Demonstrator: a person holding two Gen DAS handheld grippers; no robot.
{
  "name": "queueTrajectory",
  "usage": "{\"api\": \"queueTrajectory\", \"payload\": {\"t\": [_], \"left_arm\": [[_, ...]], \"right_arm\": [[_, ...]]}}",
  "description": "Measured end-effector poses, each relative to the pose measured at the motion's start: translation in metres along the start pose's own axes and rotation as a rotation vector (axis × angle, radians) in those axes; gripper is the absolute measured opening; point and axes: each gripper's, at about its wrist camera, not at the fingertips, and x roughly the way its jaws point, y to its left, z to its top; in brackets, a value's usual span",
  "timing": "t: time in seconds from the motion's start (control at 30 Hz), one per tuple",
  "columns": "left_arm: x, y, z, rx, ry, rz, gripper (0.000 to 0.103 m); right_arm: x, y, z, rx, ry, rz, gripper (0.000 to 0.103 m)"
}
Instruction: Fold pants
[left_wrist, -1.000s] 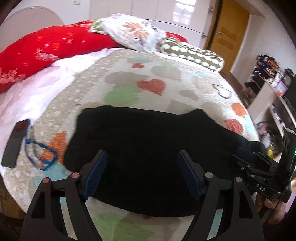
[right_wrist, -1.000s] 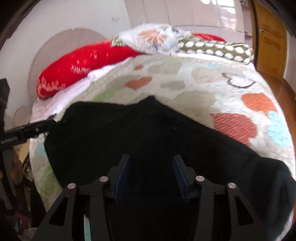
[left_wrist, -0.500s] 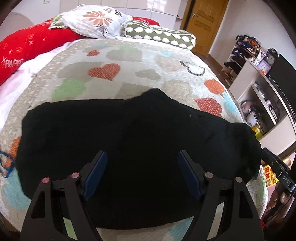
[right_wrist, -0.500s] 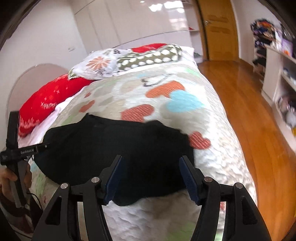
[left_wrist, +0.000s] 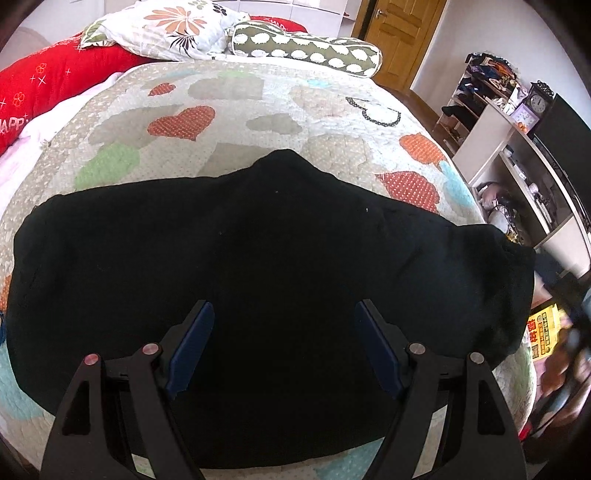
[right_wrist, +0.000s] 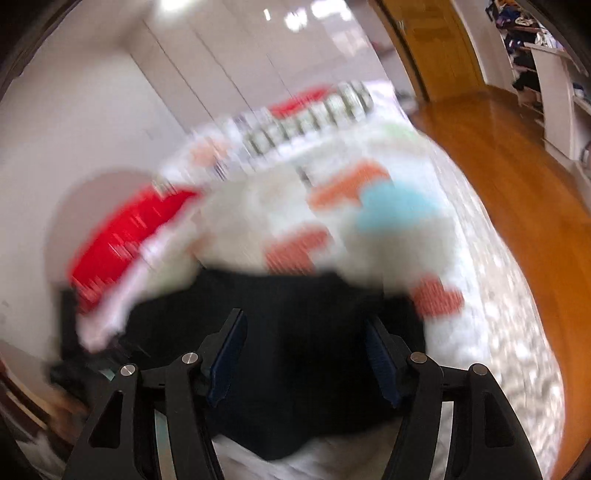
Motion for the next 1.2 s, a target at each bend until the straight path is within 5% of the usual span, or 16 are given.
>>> {"api": "queueTrajectory", "payload": {"t": [0.1,0.3,0.53,0.57,0.6,0.67,0.77,0.9,1.03,1.13,1.2], "left_arm": [[0.001,0.003,0.0,-0.013,0.001,0.001,0.078],[0.006,0.006,0.0,-0.021,0.015,-0.003,0.078],[0.007,0.006,-0.001,-0.023,0.021,0.0,0.078],[0.006,0.006,0.0,-0.021,0.021,-0.001,0.078],[0.005,0.006,-0.001,-0.019,0.019,0.001,0.078],[0.004,0.006,0.0,-0.017,0.018,0.009,0.078],[0.0,0.01,0.003,-0.026,0.008,0.013,0.078],[-0.002,0.014,0.006,-0.045,-0.006,0.005,0.078],[0.001,0.018,0.004,-0.046,0.002,0.013,0.078],[0.002,0.024,0.004,-0.059,0.008,0.018,0.078],[0.001,0.029,0.005,-0.072,-0.001,0.028,0.078]], "right_arm": [[-0.018,0.0,0.009,0.016,-0.065,0.029,0.076],[-0.018,-0.009,-0.014,-0.044,0.04,-0.119,0.077],[0.004,-0.016,-0.029,-0.09,0.119,-0.109,0.067],[0.009,-0.021,-0.027,-0.067,0.111,-0.101,0.061],[0.016,-0.026,-0.025,-0.03,0.11,-0.067,0.034],[0.024,-0.02,-0.02,-0.043,0.127,-0.061,0.007],[0.007,0.015,-0.014,-0.201,0.081,-0.182,0.007],[-0.012,0.02,-0.011,-0.256,0.065,-0.396,0.029],[-0.017,0.007,-0.013,-0.273,0.108,-0.514,0.029],[-0.026,0.001,-0.004,-0.216,0.063,-0.445,0.033],[-0.017,0.016,0.002,-0.253,0.058,-0.33,0.047]]}}
